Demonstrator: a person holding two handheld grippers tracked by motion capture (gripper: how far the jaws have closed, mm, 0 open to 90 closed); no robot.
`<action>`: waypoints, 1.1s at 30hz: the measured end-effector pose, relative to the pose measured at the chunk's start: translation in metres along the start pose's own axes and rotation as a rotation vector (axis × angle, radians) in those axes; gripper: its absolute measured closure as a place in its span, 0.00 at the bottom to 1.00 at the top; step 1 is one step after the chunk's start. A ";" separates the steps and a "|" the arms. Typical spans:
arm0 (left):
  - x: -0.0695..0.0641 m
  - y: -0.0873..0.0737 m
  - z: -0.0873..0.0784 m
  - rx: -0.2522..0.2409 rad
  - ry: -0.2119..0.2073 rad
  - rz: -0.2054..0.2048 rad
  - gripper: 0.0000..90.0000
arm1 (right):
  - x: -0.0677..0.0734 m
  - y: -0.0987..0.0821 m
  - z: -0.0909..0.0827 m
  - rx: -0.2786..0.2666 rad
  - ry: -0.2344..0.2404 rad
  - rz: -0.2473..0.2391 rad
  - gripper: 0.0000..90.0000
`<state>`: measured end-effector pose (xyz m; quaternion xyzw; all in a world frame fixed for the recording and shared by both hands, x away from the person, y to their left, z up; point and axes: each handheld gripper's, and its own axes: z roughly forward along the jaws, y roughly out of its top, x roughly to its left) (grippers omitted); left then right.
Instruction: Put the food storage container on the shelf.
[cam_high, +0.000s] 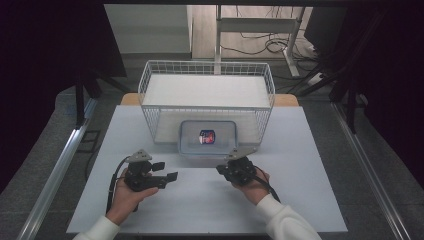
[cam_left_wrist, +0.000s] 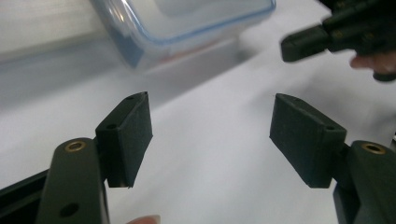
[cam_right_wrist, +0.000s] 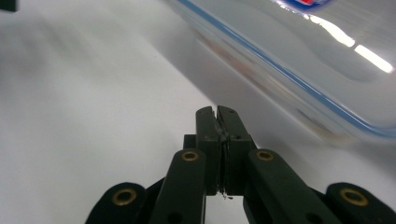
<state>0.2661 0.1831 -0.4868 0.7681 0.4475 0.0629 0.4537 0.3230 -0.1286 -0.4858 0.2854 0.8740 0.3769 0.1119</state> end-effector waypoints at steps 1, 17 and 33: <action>-0.001 -0.002 -0.001 0.005 0.005 0.006 0.32 | 0.002 0.002 0.005 0.006 -0.003 -0.010 0.97; -0.004 -0.015 -0.008 0.028 0.038 0.047 0.32 | -0.004 0.023 0.066 0.044 -0.083 0.006 0.99; -0.004 -0.015 -0.008 0.030 0.039 0.042 0.32 | -0.014 0.039 0.059 -0.047 -0.131 0.044 0.99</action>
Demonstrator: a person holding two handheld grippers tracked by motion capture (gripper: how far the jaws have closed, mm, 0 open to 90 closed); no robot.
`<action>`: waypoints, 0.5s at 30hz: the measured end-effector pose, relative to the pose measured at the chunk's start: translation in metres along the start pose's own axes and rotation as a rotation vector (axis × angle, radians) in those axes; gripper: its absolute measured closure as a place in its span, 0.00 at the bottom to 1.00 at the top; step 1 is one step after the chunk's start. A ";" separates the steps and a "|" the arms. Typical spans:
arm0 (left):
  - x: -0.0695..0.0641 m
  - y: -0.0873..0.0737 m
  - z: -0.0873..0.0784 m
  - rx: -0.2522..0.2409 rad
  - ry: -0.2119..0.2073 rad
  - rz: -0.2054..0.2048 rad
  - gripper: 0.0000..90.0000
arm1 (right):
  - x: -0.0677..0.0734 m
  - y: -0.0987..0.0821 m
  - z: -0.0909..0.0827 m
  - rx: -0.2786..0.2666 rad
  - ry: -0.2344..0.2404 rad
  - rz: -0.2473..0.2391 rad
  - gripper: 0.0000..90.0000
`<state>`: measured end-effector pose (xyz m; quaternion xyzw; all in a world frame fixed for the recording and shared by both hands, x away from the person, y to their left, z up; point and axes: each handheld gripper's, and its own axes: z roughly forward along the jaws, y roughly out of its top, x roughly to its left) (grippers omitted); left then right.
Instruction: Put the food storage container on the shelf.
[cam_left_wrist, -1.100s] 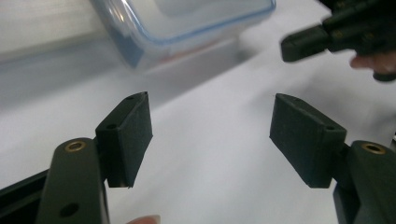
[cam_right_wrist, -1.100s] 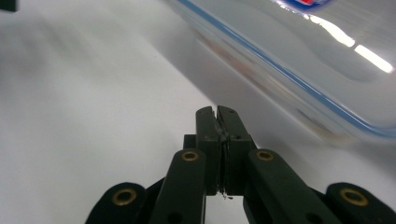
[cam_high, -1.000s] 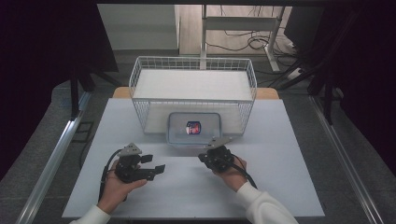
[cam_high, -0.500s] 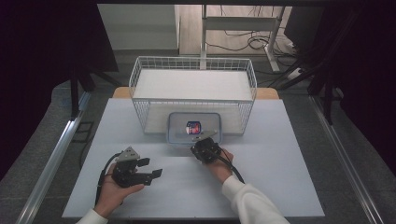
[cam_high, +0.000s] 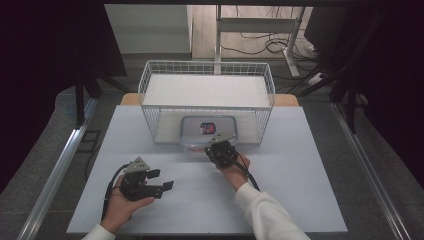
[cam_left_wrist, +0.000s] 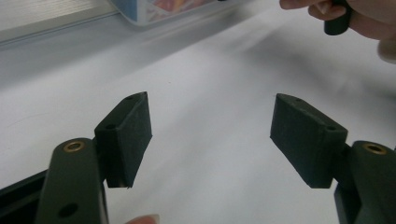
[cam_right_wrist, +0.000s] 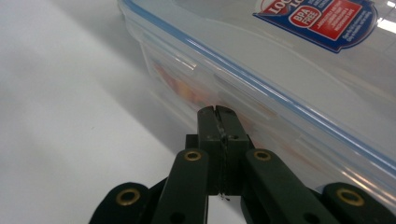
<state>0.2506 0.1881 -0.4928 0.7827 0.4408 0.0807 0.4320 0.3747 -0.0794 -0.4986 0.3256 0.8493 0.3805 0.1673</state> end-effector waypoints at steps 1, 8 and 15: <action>0.000 0.000 0.000 0.001 0.000 0.000 0.32 | -0.002 0.001 0.001 -0.004 0.000 0.009 0.99; 0.001 0.000 0.000 0.005 -0.001 0.003 0.32 | -0.012 0.009 0.010 -0.006 -0.024 0.041 0.99; 0.002 -0.001 0.000 0.011 -0.004 0.003 0.32 | -0.023 0.017 0.021 -0.006 -0.032 0.076 0.99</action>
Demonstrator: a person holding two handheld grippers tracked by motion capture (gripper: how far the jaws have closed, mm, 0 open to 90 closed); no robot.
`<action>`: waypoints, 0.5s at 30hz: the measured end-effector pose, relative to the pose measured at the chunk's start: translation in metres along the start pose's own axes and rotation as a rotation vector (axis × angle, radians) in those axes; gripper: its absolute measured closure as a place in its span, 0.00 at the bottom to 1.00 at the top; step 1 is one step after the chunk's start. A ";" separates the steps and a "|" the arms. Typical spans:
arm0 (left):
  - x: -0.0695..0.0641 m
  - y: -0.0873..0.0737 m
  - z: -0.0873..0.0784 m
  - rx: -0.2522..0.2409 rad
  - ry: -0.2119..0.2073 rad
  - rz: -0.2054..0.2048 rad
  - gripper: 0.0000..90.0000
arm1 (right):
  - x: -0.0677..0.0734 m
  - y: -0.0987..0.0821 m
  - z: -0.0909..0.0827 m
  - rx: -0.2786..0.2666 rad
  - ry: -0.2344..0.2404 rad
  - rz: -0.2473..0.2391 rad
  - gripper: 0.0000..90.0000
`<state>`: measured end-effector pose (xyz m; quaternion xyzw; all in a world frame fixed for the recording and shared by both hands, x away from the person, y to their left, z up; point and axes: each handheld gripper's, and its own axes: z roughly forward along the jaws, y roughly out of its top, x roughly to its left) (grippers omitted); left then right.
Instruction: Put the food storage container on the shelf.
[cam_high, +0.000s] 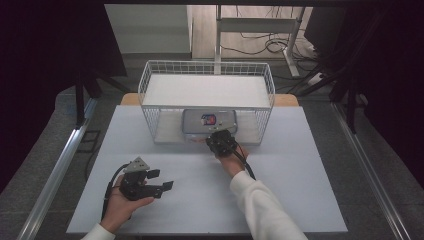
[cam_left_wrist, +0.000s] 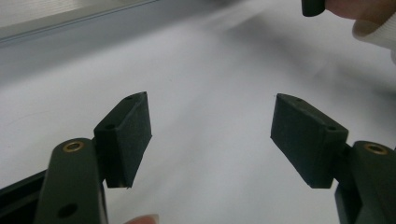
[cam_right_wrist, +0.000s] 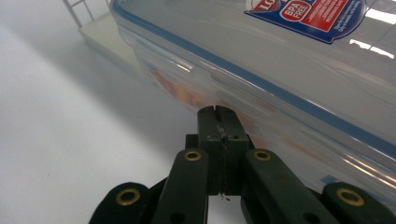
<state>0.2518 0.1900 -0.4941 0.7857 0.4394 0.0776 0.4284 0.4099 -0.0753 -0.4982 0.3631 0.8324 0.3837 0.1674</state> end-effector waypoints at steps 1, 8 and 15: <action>0.000 0.000 0.000 0.000 0.000 0.000 0.32 | -0.001 0.001 0.001 0.003 0.000 0.003 0.99; 0.000 0.000 -0.001 -0.004 -0.002 0.000 0.32 | -0.004 0.005 0.006 0.000 -0.020 0.016 0.99; 0.000 0.000 -0.001 -0.004 -0.004 0.001 0.32 | -0.007 0.004 0.006 0.005 -0.023 0.032 0.99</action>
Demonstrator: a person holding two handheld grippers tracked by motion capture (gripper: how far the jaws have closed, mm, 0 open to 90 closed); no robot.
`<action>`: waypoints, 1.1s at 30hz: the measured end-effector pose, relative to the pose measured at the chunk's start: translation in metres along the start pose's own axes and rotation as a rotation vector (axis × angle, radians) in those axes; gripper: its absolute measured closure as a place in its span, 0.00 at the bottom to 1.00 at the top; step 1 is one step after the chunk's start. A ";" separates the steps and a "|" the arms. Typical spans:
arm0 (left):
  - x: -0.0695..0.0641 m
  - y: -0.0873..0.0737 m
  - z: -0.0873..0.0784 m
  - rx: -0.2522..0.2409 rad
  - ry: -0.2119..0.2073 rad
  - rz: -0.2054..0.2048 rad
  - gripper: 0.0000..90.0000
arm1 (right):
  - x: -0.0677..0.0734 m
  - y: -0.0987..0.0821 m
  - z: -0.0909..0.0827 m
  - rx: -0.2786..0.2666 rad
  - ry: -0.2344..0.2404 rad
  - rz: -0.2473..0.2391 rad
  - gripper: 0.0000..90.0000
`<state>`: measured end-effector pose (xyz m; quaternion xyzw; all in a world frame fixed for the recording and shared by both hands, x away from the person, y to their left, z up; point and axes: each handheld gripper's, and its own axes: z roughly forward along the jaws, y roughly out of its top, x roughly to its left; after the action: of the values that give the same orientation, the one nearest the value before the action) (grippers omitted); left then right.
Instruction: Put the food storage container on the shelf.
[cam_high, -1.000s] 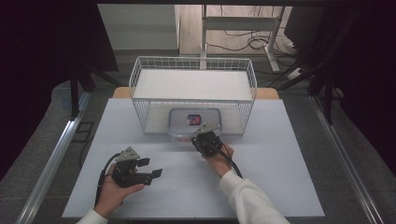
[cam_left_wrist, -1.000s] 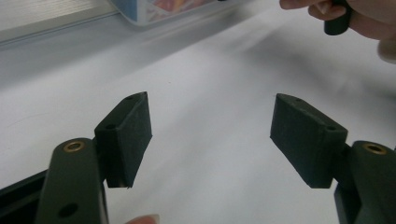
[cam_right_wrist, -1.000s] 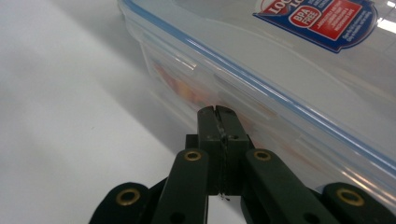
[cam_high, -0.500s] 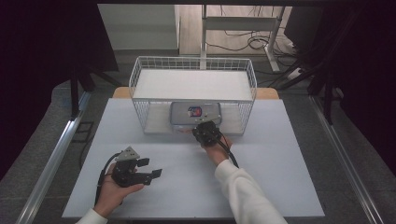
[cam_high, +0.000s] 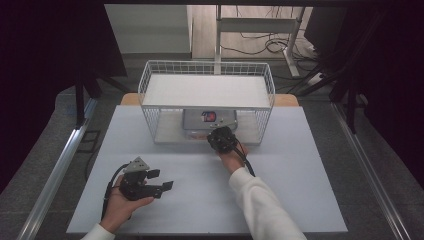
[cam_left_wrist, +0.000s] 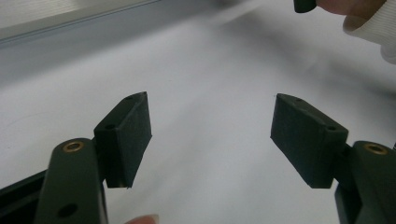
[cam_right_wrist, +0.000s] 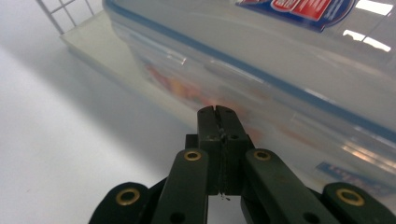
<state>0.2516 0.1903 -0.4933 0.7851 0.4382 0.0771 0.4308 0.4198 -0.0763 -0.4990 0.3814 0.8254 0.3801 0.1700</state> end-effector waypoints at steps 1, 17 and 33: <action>0.000 0.000 0.000 -0.001 -0.001 0.000 0.32 | 0.000 -0.001 -0.001 0.002 0.019 0.013 0.99; 0.002 0.001 0.004 -0.001 0.021 -0.022 0.32 | -0.013 -0.064 -0.110 -0.029 0.131 -0.064 0.99; 0.007 0.000 0.001 -0.005 0.037 -0.018 0.31 | -0.050 -0.139 -0.196 -0.018 0.073 0.051 0.97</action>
<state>0.2565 0.1949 -0.4958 0.7785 0.4530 0.0886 0.4253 0.2712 -0.2705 -0.4761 0.3866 0.8176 0.4052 0.1336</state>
